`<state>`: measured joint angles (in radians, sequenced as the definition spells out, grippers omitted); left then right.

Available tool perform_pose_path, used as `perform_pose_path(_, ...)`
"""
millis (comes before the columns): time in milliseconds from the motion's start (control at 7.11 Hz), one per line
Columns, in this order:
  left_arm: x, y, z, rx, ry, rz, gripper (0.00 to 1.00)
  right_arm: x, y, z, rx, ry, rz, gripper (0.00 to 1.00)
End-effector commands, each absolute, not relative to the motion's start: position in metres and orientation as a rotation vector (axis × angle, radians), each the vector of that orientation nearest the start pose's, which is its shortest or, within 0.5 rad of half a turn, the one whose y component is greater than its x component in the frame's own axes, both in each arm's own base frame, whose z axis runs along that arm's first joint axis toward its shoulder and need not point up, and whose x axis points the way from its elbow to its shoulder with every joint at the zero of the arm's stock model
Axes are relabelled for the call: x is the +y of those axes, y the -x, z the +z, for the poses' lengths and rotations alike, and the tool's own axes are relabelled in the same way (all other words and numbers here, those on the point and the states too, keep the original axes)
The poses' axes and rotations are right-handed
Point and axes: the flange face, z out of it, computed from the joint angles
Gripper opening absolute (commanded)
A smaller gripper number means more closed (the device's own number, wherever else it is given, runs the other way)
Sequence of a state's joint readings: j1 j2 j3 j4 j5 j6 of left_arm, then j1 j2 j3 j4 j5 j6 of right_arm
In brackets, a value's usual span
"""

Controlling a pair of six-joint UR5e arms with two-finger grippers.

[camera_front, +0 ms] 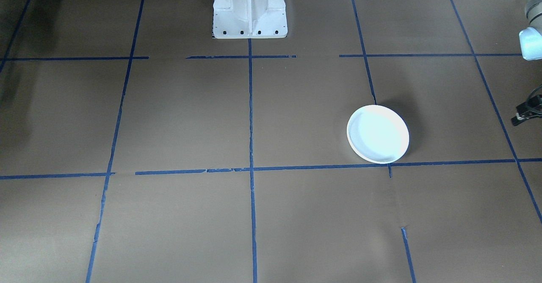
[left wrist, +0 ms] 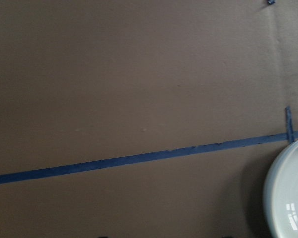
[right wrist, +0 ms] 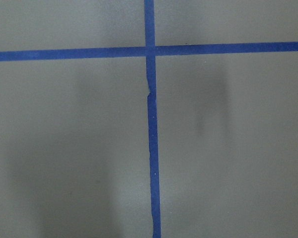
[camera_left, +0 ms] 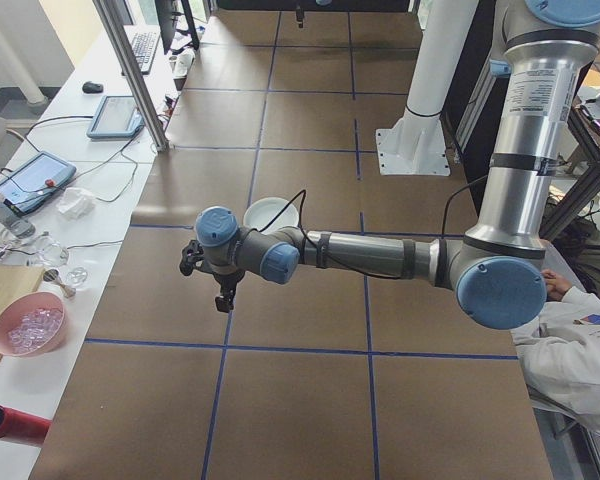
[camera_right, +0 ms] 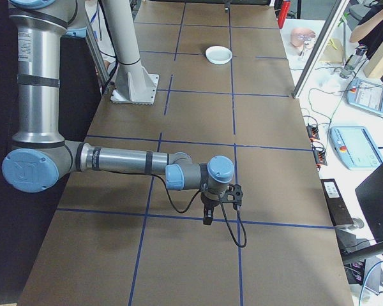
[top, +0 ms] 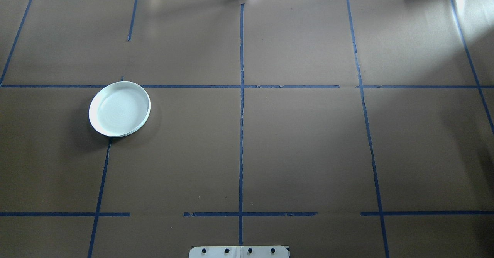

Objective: Stack plate in center

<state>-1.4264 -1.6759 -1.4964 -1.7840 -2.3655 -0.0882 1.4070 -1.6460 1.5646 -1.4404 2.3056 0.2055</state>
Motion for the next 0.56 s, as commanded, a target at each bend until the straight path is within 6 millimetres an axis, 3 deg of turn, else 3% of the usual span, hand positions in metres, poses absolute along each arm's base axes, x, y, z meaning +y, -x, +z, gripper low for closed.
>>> perform_pose_path(0, -0.519, 0.082, 0.663, 0.716, -0.094, 0.153, 1.0, -0.467, 0.01, 0.687, -0.731, 0.089, 0.021, 1.0)
perform_pose_path(141, -0.511, 0.109, 0.668, 0.702, -0.089, 0.113, 1.0, -0.467, 0.01, 0.687, -0.731, 0.089, 0.021, 1.0)
perform_pose_path(422, -0.508, 0.105, 0.663, 0.804, -0.074, 0.081, 1.0, -0.467, 0.01, 0.687, -0.731, 0.089, 0.021, 1.0)
